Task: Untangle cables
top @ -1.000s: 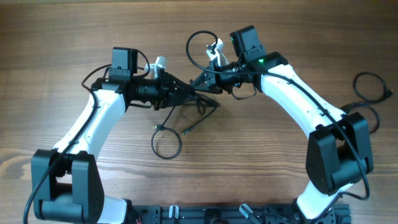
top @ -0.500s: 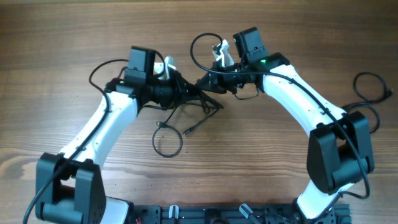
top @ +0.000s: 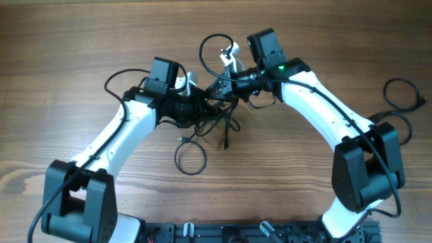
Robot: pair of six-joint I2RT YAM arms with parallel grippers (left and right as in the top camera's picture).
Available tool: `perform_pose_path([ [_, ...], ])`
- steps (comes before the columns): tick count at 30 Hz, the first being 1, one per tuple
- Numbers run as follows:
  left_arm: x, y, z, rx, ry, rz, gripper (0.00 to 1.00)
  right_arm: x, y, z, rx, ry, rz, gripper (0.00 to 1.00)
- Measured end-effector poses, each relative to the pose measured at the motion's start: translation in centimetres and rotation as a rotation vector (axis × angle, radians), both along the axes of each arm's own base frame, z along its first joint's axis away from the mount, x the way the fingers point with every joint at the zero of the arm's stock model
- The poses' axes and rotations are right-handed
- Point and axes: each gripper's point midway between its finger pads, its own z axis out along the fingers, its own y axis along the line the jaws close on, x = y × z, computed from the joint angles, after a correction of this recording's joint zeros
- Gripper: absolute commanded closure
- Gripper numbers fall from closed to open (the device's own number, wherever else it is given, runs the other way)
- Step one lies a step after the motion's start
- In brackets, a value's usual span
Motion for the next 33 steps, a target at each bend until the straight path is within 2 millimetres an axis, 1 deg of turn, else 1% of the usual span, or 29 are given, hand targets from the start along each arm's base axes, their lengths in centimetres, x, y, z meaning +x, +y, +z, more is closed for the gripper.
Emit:
perform_pose_path([
  [3, 1.1, 2.3, -0.3, 0.02, -0.009, 0.049, 0.96, -0.5, -0.9, -1.4, -0.075, 0.009, -0.001, 0.96],
  [4, 1.4, 3.2, -0.5, 0.038, -0.008, 0.068, 0.94, -0.7, -1.3, -2.0, -0.114, 0.01, -0.003, 0.96],
  [5, 1.5, 3.9, -0.8, 0.061, -0.001, 0.088, 0.93, -1.0, -2.0, -2.8, -0.163, 0.018, -0.005, 0.96],
  [7, 1.4, 5.3, -1.6, 0.119, 0.017, 0.118, 0.91, -1.8, -3.9, -4.8, -0.308, 0.025, -0.007, 0.96],
  [9, 1.3, 5.6, -2.1, 0.158, 0.016, 0.12, 0.9, -3.1, -5.3, -6.3, -0.432, 0.046, 0.008, 0.96],
  [11, 1.3, 5.3, -2.4, 0.197, -0.004, 0.108, 0.88, -4.4, -5.8, -7.1, -0.516, 0.055, 0.036, 0.96],
  [12, 1.4, 5.2, -2.5, 0.209, -0.012, 0.105, 0.87, -4.7, -5.8, -7.3, -0.534, 0.052, 0.047, 0.96],
  [13, 1.7, 5.1, -2.5, 0.222, -0.035, 0.104, 0.83, -5.6, -5.9, -8.1, -0.577, 0.051, 0.068, 0.96],
  [15, 2.0, 5.2, -2.5, 0.238, -0.051, 0.11, 0.82, -7.1, -6.9, -9.6, -0.647, 0.079, 0.087, 0.96],
  [16, 2.1, 5.4, -2.6, 0.249, -0.053, 0.114, 0.83, -7.5, -7.4, -9.9, -0.667, 0.087, 0.099, 0.96],
  [18, 2.2, 5.6, -2.8, 0.268, -0.064, 0.109, 0.83, -8.0, -8.1, -9.6, -0.681, 0.086, 0.141, 0.96],
  [20, 2.2, 5.6, -3.5, 0.279, -0.066, 0.087, 0.83, -7.7, -7.8, -7.9, -0.645, 0.038, 0.178, 0.96],
  [21, 2.1, 5.5, -4.4, 0.279, -0.053, 0.062, 0.83, -7.9, -7.7, -6.5, -0.623, 0.0, 0.199, 0.92],
  [22, 2.0, 5.3, -5.1, 0.276, -0.041, 0.041, 0.82, -8.2, -7.7, -5.7, -0.614, -0.016, 0.209, 0.83],
  [23, 1.9, 5.2, -5.6, 0.273, -0.034, 0.029, 0.82, -8.3, -7.6, -5.2, -0.603, -0.029, 0.215, 0.7],
  [24, 2.0, 4.9, -6.1, 0.27, -0.031, 0.018, 0.83, -8.4, -7.2, -5.0, -0.591, -0.045, 0.225, 0.37],
  [25, 2.0, 4.8, -6.6, 0.268, -0.028, 0.007, 0.82, -8.5, -6.8, -5.0, -0.585, -0.065, 0.243, 0.12],
  [26, 2.0, 4.7, -6.6, 0.266, -0.029, 0.003, 0.82, -8.7, -6.1, -5.1, -0.588, -0.088, 0.259, 0.0],
  [27, 2.0, 4.7, -6.6, 0.264, -0.033, 0.0, 0.81, -8.7, -5.6, -5.2, -0.597, -0.114, 0.265, 0.0],
  [28, 2.0, 4.7, -6.6, 0.264, -0.033, -0.001, 0.76, -9.0, -5.3, -5.4, -0.627, -0.126, 0.267, 0.0],
  [30, 2.2, 5.0, -6.7, 0.275, -0.036, 0.005, 0.71, -9.1, -5.2, -5.8, -0.683, -0.143, 0.255, 0.0],
  [32, 2.4, 6.0, -7.0, 0.307, -0.035, 0.026, 0.71, -7.9, -5.4, -6.0, -0.704, -0.175, 0.215, 0.0],
  [33, 2.4, 6.5, -7.2, 0.325, -0.027, 0.035, 0.7, -7.0, -5.0, -5.9, -0.695, -0.211, 0.195, 0.0],
])
